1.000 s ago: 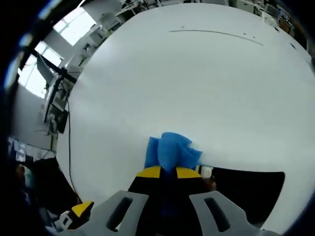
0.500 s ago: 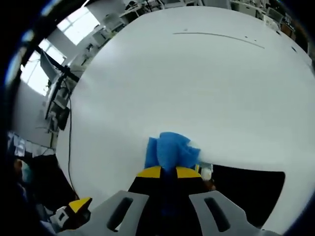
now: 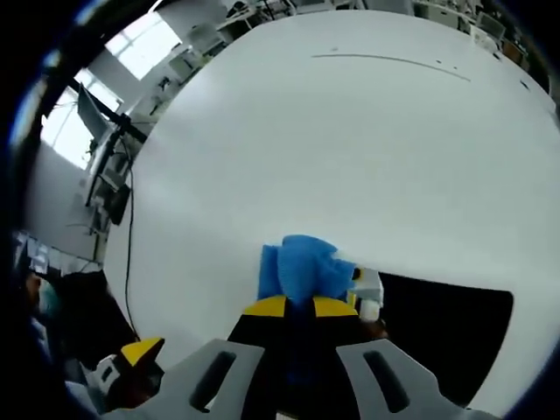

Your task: Wipe the mirror surface with the cleaning cloth until all visible marks leave the cleaned area.

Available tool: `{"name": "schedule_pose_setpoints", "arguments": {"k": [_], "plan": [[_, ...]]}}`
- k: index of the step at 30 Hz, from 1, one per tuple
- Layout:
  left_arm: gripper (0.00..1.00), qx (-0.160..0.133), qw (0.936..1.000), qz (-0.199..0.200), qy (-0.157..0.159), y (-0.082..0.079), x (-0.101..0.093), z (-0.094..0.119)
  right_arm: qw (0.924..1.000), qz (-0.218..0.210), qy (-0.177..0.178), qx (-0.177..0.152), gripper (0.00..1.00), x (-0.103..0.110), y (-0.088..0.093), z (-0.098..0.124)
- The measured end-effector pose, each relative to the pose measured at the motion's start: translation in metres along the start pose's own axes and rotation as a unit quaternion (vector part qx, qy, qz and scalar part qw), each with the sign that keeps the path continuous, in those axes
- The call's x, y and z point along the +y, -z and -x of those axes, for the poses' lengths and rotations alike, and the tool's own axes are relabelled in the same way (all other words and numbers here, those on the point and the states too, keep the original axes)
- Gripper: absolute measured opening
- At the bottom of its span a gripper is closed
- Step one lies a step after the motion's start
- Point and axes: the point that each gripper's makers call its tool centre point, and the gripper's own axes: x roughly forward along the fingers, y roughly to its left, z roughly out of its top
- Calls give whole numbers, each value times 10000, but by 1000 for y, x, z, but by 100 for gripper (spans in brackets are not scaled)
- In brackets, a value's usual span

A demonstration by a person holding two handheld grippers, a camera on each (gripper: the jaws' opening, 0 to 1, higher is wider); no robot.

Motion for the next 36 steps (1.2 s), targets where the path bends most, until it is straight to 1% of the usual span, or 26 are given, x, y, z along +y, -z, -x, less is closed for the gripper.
{"name": "schedule_pose_setpoints", "arguments": {"k": [8,16,21,28,36], "plan": [[99,7,10000,-8,9,0,-1,0,10000,-39,-54,-11,4,2,8,1],[99,0,10000,-11,2,0,-1,0,10000,12,-22,-4,4,3,12,-2],[99,-2,10000,-17,-4,0,-1,0,10000,-30,-75,-37,4,4,17,-1],[99,12,10000,-40,-4,0,-1,0,9999,14,-107,-88,4,6,24,1],[99,-3,10000,-53,-17,-1,-1,0,9998,6,-156,-115,4,7,29,0]]}}
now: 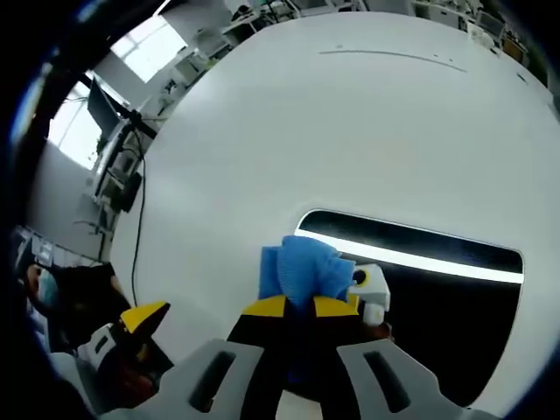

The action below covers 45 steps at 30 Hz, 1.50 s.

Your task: Wipe the mirror surface with the cleaning cloth until all visible marks leave the cleaned area.

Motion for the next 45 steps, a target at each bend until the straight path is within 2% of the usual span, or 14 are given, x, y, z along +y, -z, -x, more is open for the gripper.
{"name": "schedule_pose_setpoints", "arguments": {"k": [11,24,45], "plan": [[99,11,10000,35,-9,0,-1,2,9997,231,17,-102,4,2,2,2],[99,19,10000,22,-16,0,-1,2,9993,317,22,-187,4,5,9,9],[99,48,10000,-11,8,1,-1,1,9991,371,-37,-225,4,-10,11,12]]}}
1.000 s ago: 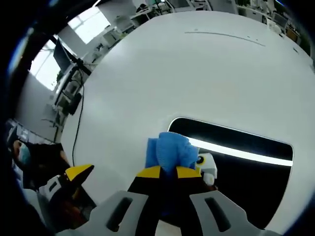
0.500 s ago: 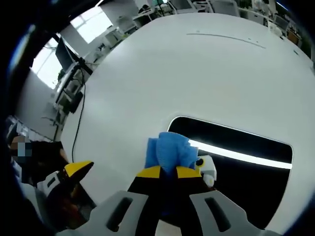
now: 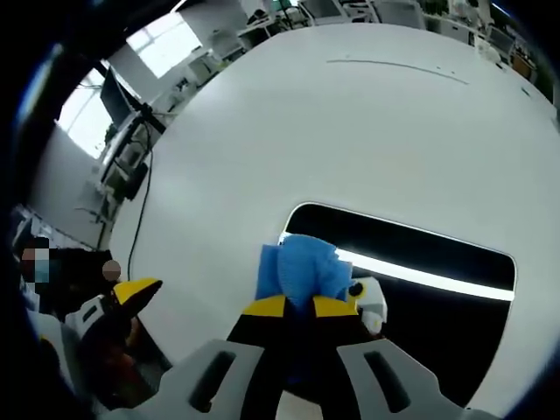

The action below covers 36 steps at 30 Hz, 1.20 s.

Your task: Wipe the mirror surface with the cleaning cloth until all visible marks leave the cleaned area.

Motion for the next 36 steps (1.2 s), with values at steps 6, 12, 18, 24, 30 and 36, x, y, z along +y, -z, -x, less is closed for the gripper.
{"name": "schedule_pose_setpoints", "arguments": {"k": [6,12,18,24,30,36], "plan": [[99,13,10000,0,12,0,0,-1,10000,15,-19,-54,4,-7,1,1],[99,7,10000,-6,7,0,0,-1,10000,-6,-45,-67,4,-12,3,2],[99,2,10000,17,-3,0,0,0,9996,-239,-116,-83,4,-21,8,9],[99,-3,10000,33,-12,1,1,0,9995,-289,-114,-115,4,-27,10,14],[99,10,10000,25,-10,1,0,0,9995,-272,-120,-99,4,-35,12,19],[99,13,10000,20,-15,1,0,0,9995,-299,-69,-87,4,-48,14,22]]}}
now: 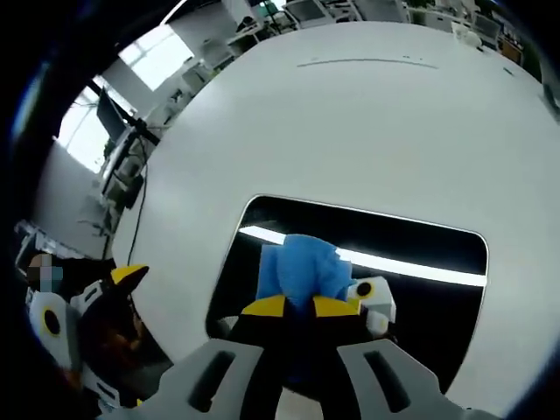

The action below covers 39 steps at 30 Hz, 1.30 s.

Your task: Wipe the mirror surface with the cleaning cloth until all visible marks leave the cleaned area.

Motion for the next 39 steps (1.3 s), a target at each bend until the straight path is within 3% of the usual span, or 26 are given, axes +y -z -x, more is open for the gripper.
{"name": "schedule_pose_setpoints", "arguments": {"k": [39], "plan": [[99,62,10000,-19,40,2,-2,-2,9999,-90,125,-3,4,-57,11,24]]}}
